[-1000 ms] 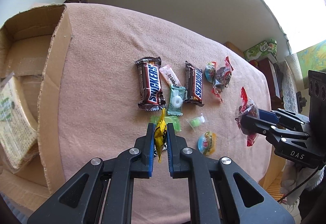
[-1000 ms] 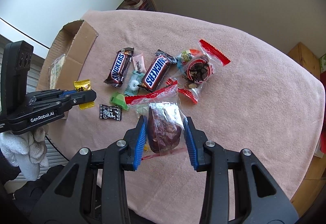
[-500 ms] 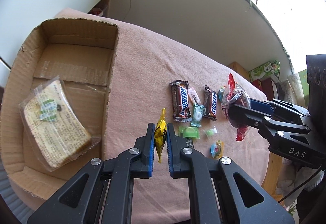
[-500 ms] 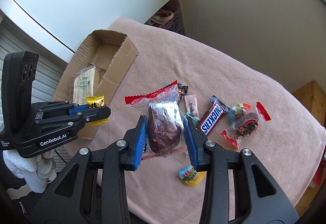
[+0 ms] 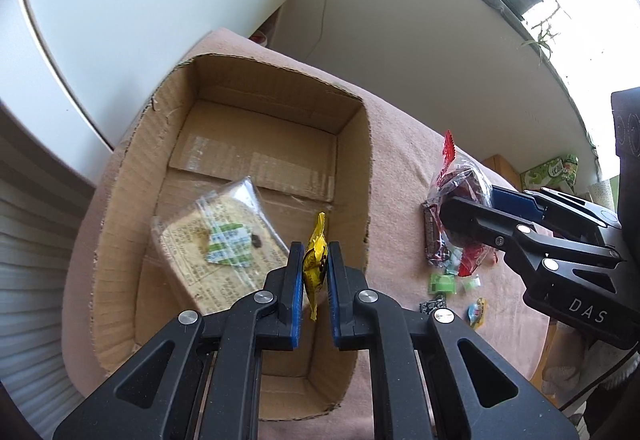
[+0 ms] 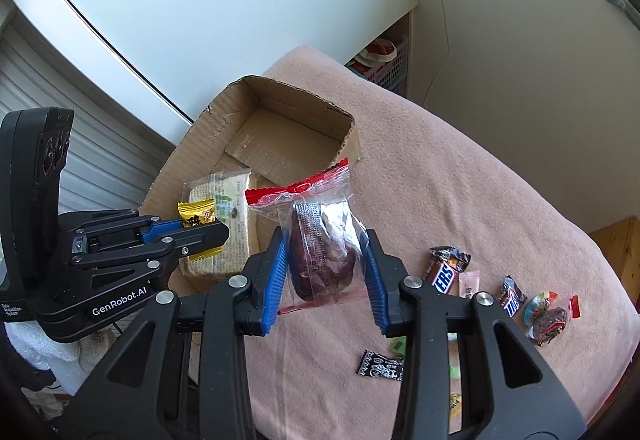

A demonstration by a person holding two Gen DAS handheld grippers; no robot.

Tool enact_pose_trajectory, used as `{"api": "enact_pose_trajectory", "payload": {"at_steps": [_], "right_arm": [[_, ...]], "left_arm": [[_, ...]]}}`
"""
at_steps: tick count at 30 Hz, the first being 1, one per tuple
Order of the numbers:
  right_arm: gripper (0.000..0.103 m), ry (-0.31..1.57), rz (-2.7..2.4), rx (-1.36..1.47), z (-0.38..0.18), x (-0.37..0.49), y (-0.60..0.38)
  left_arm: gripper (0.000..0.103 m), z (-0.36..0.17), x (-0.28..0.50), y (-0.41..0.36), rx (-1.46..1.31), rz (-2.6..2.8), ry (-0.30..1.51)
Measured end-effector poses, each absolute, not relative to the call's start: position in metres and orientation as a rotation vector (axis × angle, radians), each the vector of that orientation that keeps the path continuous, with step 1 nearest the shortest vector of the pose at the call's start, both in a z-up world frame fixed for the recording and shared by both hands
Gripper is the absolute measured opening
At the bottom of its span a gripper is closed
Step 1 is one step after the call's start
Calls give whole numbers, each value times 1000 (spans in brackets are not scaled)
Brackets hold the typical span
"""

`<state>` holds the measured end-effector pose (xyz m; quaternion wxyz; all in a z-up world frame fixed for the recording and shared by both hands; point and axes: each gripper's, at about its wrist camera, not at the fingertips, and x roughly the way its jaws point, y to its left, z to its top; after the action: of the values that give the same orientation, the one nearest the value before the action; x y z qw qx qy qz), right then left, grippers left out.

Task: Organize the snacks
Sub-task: 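Carry both snacks to the box and open both tools to drop them, then return both tools to the snack pile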

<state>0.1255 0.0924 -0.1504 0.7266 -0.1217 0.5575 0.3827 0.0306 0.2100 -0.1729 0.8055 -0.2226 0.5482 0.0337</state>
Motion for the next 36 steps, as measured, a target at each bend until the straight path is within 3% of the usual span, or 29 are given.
{"api": "enact_pose_trajectory", "payload": {"at_steps": [18, 20, 22, 26, 36], "right_arm": [[40, 1211, 837, -327, -159, 127, 154], [40, 1208, 840, -334, -158, 125, 156], [42, 1204, 840, -346, -156, 124, 157], [62, 1176, 818, -335, -150, 124, 153], [62, 1150, 771, -320, -139, 127, 127]], "left_arm": [[10, -175, 44, 251, -428, 127, 1165], [21, -175, 46, 250, -422, 133, 1166], [45, -174, 44, 252, -417, 144, 1161], [46, -172, 43, 250, -398, 146, 1157], [46, -174, 41, 234, -307, 125, 1182]]}}
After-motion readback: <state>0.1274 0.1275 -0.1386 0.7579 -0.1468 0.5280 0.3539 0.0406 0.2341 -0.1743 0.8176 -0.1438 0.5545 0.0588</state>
